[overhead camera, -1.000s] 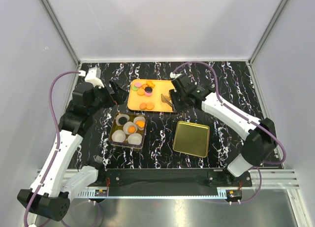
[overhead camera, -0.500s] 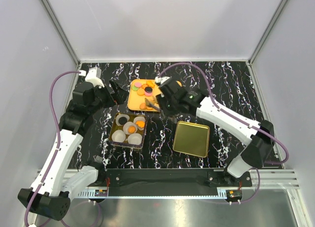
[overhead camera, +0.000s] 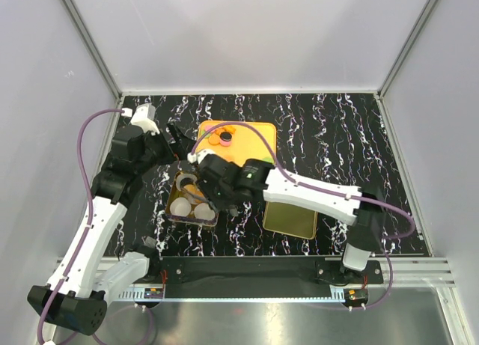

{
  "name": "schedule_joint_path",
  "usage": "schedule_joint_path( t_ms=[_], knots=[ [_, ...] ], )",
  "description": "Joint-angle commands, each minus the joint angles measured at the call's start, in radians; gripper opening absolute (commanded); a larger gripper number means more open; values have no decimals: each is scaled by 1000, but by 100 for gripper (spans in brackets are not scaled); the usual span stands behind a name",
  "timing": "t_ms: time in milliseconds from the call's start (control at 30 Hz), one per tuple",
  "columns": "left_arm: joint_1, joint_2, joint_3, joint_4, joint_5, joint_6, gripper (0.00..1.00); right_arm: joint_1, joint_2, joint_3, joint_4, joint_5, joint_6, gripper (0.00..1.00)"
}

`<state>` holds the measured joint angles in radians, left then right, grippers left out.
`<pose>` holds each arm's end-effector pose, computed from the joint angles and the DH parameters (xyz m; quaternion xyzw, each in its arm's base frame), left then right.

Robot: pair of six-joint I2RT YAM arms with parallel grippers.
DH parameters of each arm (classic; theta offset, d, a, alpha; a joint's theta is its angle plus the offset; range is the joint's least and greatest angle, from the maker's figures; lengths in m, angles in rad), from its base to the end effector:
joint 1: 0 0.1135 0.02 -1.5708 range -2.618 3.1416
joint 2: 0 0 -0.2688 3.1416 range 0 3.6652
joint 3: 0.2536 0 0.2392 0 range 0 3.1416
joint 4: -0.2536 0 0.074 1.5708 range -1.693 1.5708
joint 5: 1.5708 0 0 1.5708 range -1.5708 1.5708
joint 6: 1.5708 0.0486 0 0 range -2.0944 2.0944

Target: Pack the cookies

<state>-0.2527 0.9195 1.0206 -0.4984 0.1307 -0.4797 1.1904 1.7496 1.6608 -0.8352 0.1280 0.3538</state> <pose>0.1863 -0.0546 0.3631 -0.0582 0.8297 -0.2486 0.4964 0.1459 0.3481 0.3197 -0.3658 0.8729 0.1778 0.2695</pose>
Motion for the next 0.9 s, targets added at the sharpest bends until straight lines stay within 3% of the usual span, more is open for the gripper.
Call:
schedule_joint_path(
  t_ms=[0,867],
  knots=[
    [7,-5,-2,52,17,0,99,34,43,53,33,-11,25,41],
    [9,-2,42,40,15,0,99,104,129,113,15,7,31,43]
  ],
)
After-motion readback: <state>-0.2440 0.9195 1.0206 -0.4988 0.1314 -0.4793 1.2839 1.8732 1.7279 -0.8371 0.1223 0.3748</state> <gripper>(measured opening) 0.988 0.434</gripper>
